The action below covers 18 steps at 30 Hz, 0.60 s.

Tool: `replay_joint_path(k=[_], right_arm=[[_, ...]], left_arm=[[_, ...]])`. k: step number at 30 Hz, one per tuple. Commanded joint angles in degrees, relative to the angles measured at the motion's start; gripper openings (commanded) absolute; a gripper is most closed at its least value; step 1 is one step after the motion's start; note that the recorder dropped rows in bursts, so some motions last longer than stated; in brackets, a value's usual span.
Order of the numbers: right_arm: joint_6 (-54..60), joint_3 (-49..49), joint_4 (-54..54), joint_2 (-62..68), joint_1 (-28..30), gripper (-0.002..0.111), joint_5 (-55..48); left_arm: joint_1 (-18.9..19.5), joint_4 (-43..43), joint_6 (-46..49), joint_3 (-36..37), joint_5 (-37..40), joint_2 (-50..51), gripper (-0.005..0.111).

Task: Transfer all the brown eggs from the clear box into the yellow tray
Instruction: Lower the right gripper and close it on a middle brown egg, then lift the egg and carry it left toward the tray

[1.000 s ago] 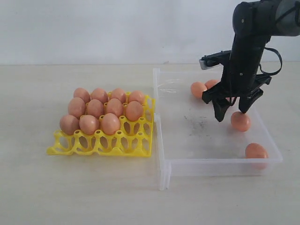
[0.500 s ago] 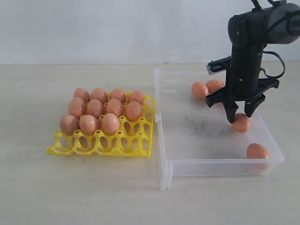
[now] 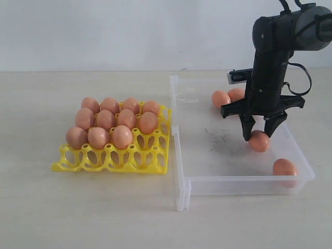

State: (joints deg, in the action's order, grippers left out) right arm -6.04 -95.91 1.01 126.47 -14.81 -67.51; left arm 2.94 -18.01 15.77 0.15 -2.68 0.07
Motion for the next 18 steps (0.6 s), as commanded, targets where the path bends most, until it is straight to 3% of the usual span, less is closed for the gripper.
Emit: replay_joint_path(k=[1, 5, 7, 9, 10, 11, 15, 18], right_arm=[[0.1, 0.0, -1.0, 1.3, 0.4, 0.043, -2.4], [2.3, 0.0, -1.0, 3.3, 0.4, 0.057, -1.5], [2.3, 0.0, -1.0, 3.3, 0.4, 0.047, 0.1], [2.3, 0.0, -1.0, 3.3, 0.4, 0.025, 1.7], [3.0, 0.0, -1.0, 3.3, 0.4, 0.008, 2.4], [4.1, 0.0, -1.0, 3.3, 0.4, 0.0, 2.8], [8.9, 0.0, -4.1, 3.3, 0.4, 0.0, 9.2], [11.7, 1.7, -9.6, 2.9, 0.4, 0.0, 20.0]], left_arm=[[-0.2, -0.3, 0.2, -0.2, -0.3, -0.1, 0.004], [-0.2, -0.3, 0.2, -0.2, -0.3, -0.1, 0.004], [-0.2, -0.3, 0.2, -0.2, -0.3, -0.1, 0.004], [-0.2, -0.3, 0.2, -0.2, -0.3, -0.1, 0.004], [-0.2, -0.3, 0.2, -0.2, -0.3, -0.1, 0.004], [-0.2, -0.3, 0.2, -0.2, -0.3, -0.1, 0.004], [-0.2, -0.3, 0.2, -0.2, -0.3, -0.1, 0.004], [-0.2, -0.3, 0.2, -0.2, -0.3, -0.1, 0.004]])
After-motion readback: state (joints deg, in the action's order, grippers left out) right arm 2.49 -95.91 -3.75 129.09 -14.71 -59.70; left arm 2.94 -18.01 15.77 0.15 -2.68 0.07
